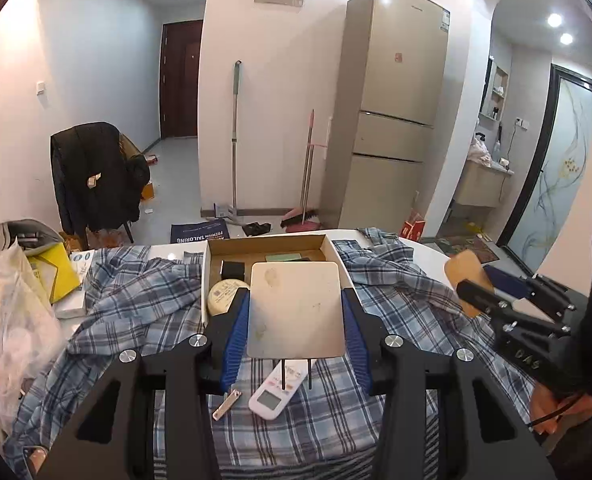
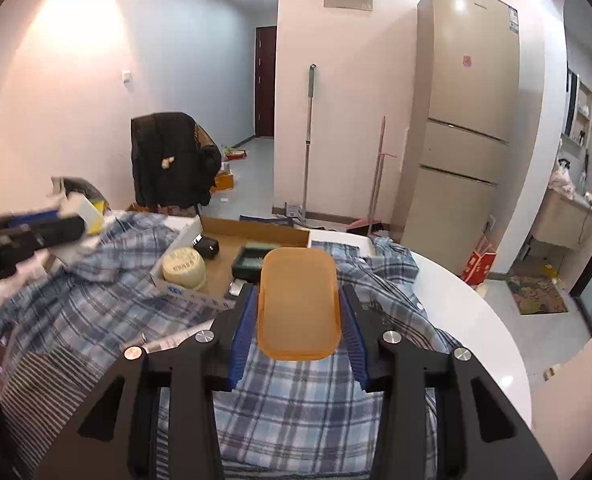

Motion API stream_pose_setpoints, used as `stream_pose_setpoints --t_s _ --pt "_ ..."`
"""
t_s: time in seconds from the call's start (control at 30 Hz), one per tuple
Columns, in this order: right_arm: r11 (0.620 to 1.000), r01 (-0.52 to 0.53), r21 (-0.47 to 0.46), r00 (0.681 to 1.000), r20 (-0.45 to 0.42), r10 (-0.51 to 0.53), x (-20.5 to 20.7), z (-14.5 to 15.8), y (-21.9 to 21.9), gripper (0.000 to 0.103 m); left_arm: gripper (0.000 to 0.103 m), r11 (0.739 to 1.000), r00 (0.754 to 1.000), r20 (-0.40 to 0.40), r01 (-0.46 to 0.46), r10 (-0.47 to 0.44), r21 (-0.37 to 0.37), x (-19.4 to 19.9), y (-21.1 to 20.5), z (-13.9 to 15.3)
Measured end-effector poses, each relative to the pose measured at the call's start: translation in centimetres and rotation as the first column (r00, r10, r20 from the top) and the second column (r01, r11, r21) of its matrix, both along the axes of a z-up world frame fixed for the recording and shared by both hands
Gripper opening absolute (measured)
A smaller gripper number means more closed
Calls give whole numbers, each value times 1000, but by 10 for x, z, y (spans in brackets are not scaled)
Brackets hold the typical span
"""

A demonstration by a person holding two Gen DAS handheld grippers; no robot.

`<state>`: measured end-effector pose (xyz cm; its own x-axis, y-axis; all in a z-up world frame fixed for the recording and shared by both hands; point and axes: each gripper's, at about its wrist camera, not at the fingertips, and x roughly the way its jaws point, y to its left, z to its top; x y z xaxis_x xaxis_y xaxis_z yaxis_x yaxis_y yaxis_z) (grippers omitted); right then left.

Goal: Organize rigid objects
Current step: 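Lift the white tile and orange soap box and carry both toward the cardboard box, then lower the tile with the left tool while the right tool lowers the soap box into the box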

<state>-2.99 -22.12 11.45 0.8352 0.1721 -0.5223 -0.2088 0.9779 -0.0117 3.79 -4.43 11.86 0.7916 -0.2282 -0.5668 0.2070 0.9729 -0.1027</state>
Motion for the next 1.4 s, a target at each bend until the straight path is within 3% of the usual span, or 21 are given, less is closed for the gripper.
stream_pose_setpoints --t_s 0.17,0.27,0.37,0.43,0.57,0.7,0.83,0.97,1.13,1.4 --pt "994 8 111 1000 29 -12 37 42 1 40 47 999 997 71 -41 39 26 29 -14 24" --pt "960 78 268 994 58 -97 51 59 -3 40 47 989 998 62 -7 17 -150 53 -9 48" --pt "972 145 185 973 150 -174 68 74 16 40 47 990 990 131 -38 56 -135 65 -12 67" --pt "970 162 184 976 117 -185 89 73 18 40 47 991 989 131 -56 72 -122 74 -13 67" --pt "963 146 227 987 39 -159 126 55 16 40 47 992 999 40 -31 36 -119 105 -12 39" --pt "954 202 224 979 -38 -198 154 15 9 40 47 994 994 -97 -56 47 -90 143 -11 -21" --pt "961 213 179 971 -146 -188 182 -21 4 40 47 998 971 -234 -58 50 -27 174 -22 -69" --pt "955 247 163 953 -220 -209 198 -43 -6 40 47 997 929 -363 -73 66 -5 188 -27 -110" --pt "956 236 172 946 -265 -186 205 -53 -9 40 47 996 906 -415 -81 86 31 199 -31 -136" --pt "953 254 165 935 -295 -198 208 -58 -10 40 47 992 895 -434 -62 106 114 207 -36 -157"
